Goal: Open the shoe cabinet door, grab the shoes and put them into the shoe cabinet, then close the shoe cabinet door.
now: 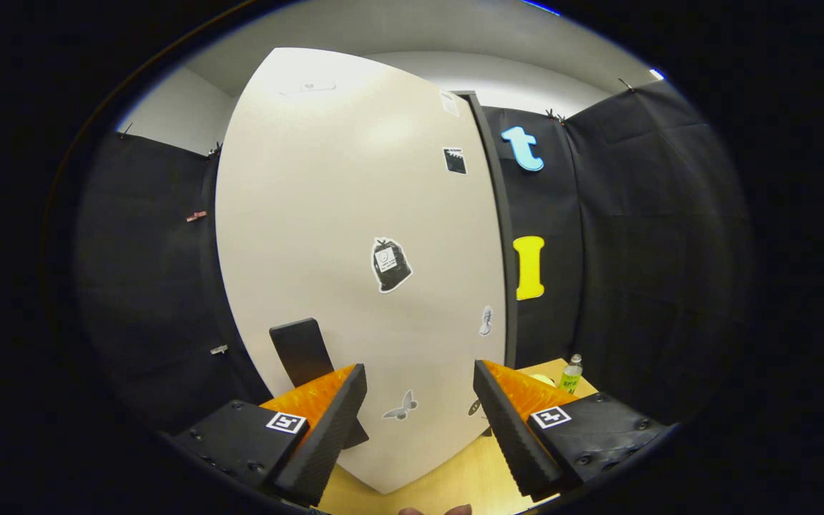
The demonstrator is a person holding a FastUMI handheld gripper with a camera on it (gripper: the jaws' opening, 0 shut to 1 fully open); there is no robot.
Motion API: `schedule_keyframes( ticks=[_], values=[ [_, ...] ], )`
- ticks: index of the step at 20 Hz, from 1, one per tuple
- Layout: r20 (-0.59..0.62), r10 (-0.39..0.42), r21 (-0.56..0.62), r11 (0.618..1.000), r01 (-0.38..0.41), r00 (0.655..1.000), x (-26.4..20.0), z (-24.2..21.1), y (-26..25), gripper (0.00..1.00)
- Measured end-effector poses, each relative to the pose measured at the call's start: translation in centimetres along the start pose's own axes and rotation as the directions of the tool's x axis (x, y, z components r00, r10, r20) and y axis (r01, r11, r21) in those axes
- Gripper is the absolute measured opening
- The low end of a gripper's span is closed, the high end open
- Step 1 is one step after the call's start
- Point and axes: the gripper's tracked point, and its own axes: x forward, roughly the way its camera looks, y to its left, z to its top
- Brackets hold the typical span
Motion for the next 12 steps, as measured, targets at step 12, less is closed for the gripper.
schedule_keyframes(
  ticks=[12],
  values=[
    [0.000, 0.051, -0.036, 0.998, -0.051, 0.999, 1.7, -1.2, 6.1, 0.98]
  ],
)
